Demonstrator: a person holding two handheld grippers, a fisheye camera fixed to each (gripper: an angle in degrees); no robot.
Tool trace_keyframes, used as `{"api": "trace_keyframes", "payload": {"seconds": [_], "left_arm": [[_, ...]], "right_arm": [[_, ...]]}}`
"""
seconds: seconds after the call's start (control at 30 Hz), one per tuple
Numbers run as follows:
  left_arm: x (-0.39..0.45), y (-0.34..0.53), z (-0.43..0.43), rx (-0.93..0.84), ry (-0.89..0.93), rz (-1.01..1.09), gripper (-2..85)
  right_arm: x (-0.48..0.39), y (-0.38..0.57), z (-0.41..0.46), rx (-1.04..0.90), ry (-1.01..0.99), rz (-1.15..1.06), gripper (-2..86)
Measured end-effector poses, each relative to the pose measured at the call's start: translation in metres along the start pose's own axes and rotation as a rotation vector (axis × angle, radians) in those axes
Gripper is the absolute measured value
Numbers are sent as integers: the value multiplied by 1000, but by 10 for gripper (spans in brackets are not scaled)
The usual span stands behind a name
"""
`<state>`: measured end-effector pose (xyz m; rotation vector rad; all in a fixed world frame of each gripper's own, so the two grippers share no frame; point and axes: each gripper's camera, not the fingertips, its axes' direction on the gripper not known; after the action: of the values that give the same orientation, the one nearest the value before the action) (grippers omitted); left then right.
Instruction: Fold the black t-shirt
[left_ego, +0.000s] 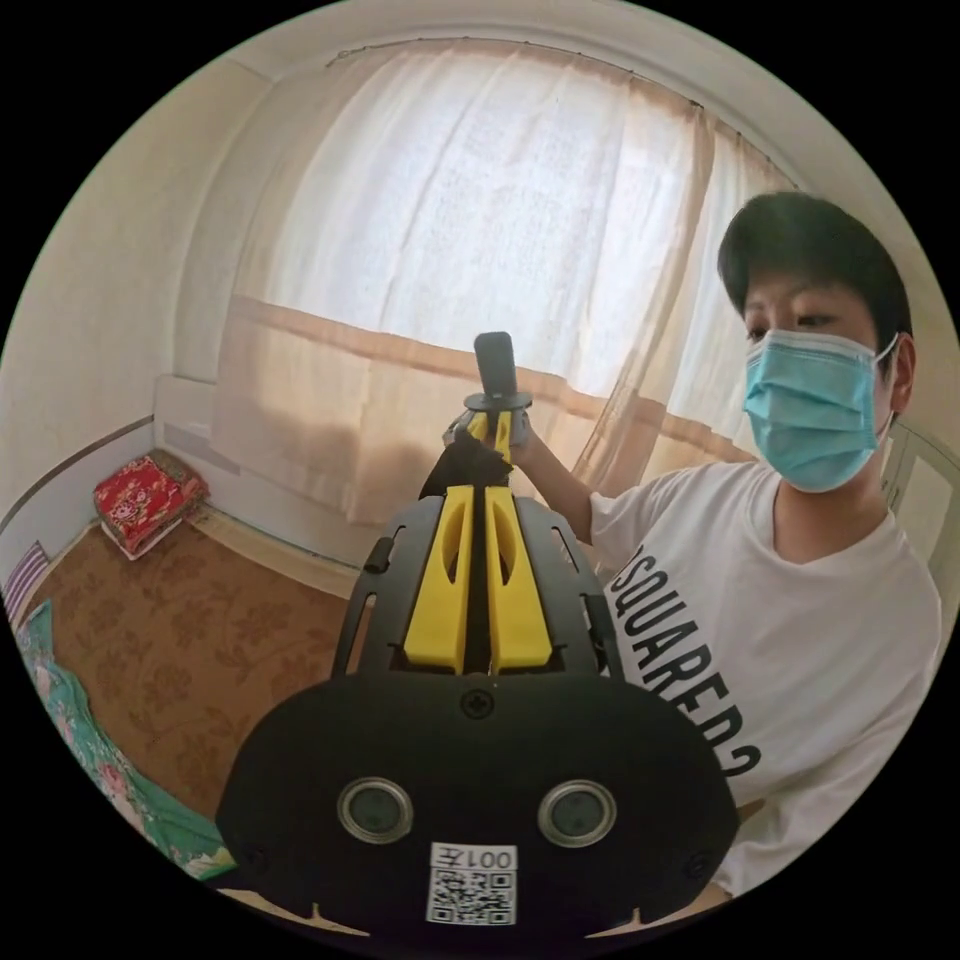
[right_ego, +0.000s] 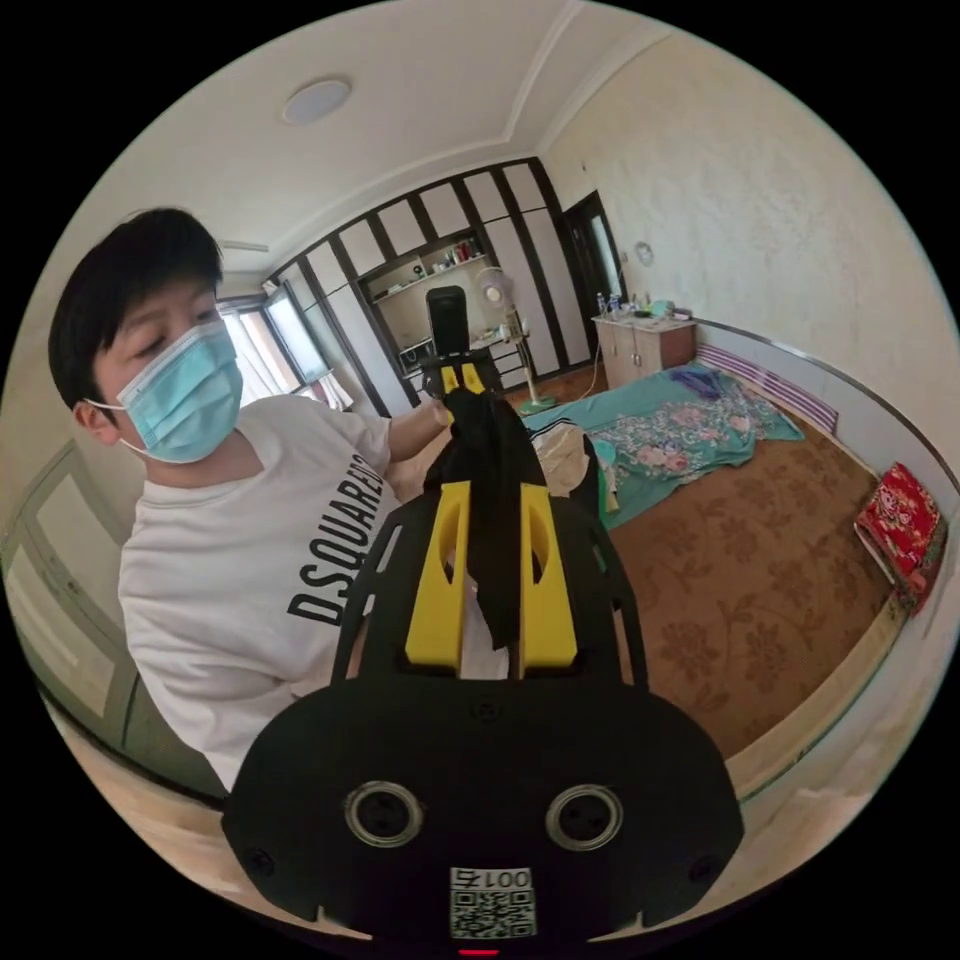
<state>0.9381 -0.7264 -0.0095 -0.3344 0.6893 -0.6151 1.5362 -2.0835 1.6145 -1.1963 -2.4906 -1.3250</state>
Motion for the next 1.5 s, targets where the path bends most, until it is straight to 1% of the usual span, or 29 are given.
{"api": "trace_keyframes", "payload": {"seconds": [0.13, 0.23, 0.33, 0.4, 0.47, 0.5, 0.53, 0.57, 0.6, 0.67, 0.73, 0.8, 0.87, 0.93, 1.0, 1.13, 1.3, 1.4, 1.47, 1.5], "left_arm": [[2, -9, -5, -3, -50, -28, -9], [3, -14, -3, 2, -37, -39, -10], [3, -17, 1, -22, -46, -47, -12], [3, -16, 4, -67, -94, -54, -13], [0, -11, 11, -128, -193, -92, -12], [-1, -10, 12, -126, -201, -104, -11], [-2, -6, 13, -81, -184, -130, -9], [-4, -3, 14, -13, -138, -158, -8], [-5, -1, 15, 19, -119, -173, -7], [-6, 4, 23, 102, -117, -224, 1], [-2, 3, 34, 119, -159, -240, 17], [4, -2, 48, 85, -233, -228, 49], [9, -14, 65, -17, -384, -214, 101], [15, -24, 75, -73, -451, -176, 115], [23, -32, 86, -73, -483, -134, 120], [25, -46, 122, -105, -572, -100, 122], [15, -50, 155, -128, -513, -102, 98], [12, -46, 171, -181, -494, -100, 63], [10, -40, 185, -230, -452, -89, 14], [10, -39, 189, -241, -441, -86, 8]], "right_arm": [[-12, 20, 11, 83, -15, 23, 87], [-17, 31, 28, 108, 4, 37, 59], [-28, 40, 36, 159, 126, 0, 21], [-44, 42, 27, 225, 228, -63, 11], [-57, 40, 13, 297, 261, -111, 8], [-64, 34, 10, 267, 323, -125, 6], [-67, 30, 12, 226, 371, -131, 6], [-72, 23, 18, 163, 470, -140, 5], [-77, 17, 24, 143, 517, -152, 4], [-84, 11, 30, 143, 503, -178, 4], [-90, 6, 35, 137, 524, -183, 3], [-99, 2, 40, 112, 524, -242, 3], [-105, 2, 41, 99, 472, -285, 3], [-105, 2, 39, 109, 490, -237, 3], [-107, 7, 33, 147, 501, -204, 3], [-122, 17, 27, 204, 442, -269, 3], [-149, 43, -9, 301, 480, -347, 4], [-155, 63, -35, 366, 501, -307, 3], [-156, 76, -49, 400, 482, -285, 3], [-157, 84, -56, 416, 461, -273, 3]]}}
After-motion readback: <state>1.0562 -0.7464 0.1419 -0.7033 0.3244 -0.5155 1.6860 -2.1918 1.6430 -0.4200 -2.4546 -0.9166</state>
